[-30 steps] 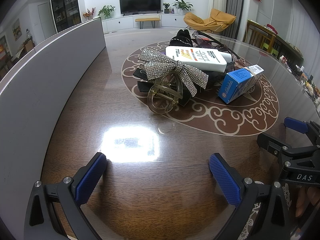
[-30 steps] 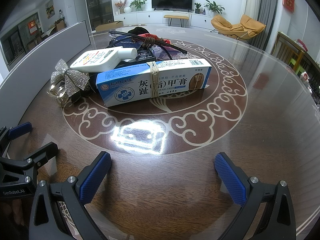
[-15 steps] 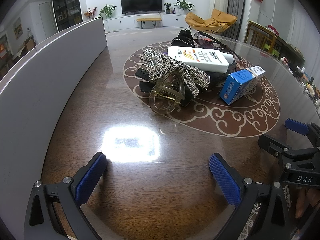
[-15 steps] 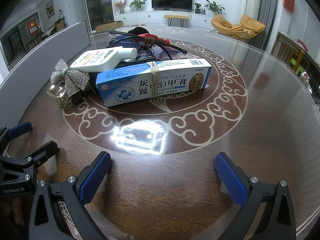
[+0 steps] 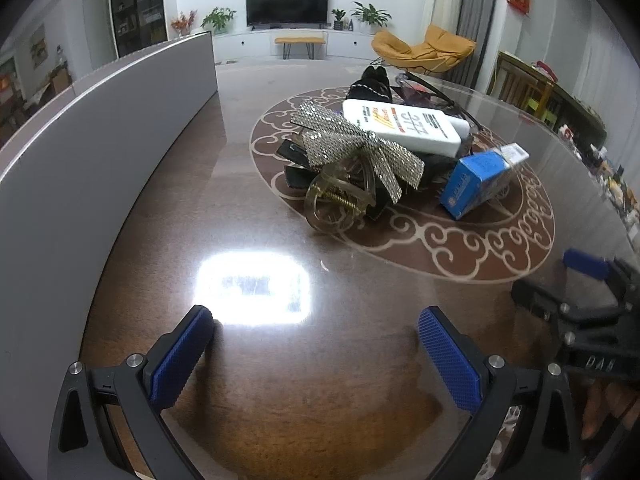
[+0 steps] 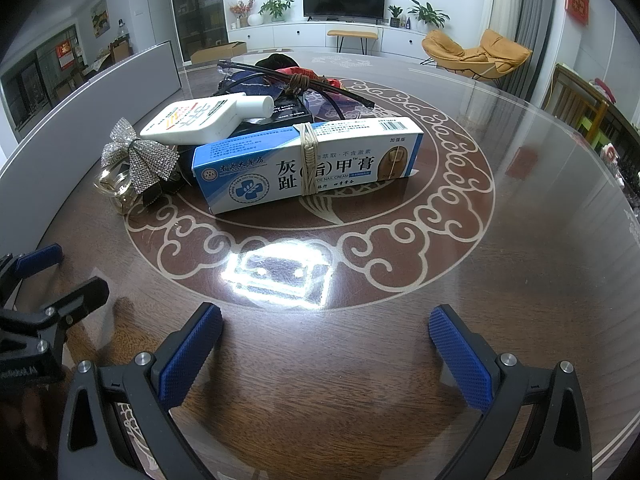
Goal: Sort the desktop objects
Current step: 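Grasp the silver rhinestone bow hair clip with the left gripper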
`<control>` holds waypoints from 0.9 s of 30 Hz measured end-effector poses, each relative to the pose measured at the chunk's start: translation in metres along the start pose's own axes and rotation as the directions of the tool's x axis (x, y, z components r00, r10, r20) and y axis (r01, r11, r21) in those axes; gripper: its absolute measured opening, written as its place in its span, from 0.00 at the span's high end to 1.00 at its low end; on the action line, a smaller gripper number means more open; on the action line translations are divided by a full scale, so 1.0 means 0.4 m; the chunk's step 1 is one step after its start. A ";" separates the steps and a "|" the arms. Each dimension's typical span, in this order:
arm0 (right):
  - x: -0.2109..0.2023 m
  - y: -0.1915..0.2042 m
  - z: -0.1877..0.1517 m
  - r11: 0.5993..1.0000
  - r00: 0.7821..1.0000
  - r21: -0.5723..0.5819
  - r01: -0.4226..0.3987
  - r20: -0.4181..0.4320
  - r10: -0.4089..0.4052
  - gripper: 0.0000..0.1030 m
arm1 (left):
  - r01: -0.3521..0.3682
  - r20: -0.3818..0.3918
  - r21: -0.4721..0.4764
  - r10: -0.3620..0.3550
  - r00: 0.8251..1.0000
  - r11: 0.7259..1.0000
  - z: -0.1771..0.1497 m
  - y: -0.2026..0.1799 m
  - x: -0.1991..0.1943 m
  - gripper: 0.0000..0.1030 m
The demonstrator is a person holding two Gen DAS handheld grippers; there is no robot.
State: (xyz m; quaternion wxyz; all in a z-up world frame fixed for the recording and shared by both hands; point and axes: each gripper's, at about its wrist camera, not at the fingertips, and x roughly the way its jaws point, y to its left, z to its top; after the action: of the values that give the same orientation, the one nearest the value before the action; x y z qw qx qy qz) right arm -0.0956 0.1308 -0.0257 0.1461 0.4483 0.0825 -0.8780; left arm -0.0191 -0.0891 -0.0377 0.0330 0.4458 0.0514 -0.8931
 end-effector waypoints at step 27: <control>0.003 0.002 0.001 1.000 1.000 0.000 0.001 0.000 -0.001 0.00 | 0.060 0.035 -0.344 -0.051 0.998 0.937 0.153 0.136 0.064 0.00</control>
State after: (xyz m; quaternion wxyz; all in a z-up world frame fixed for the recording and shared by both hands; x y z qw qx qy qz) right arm -0.0963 0.1298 -0.0264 0.1458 0.4482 0.0824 -0.8781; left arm -0.0773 -0.1509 -0.0253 0.0861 0.4199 0.2189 -0.8766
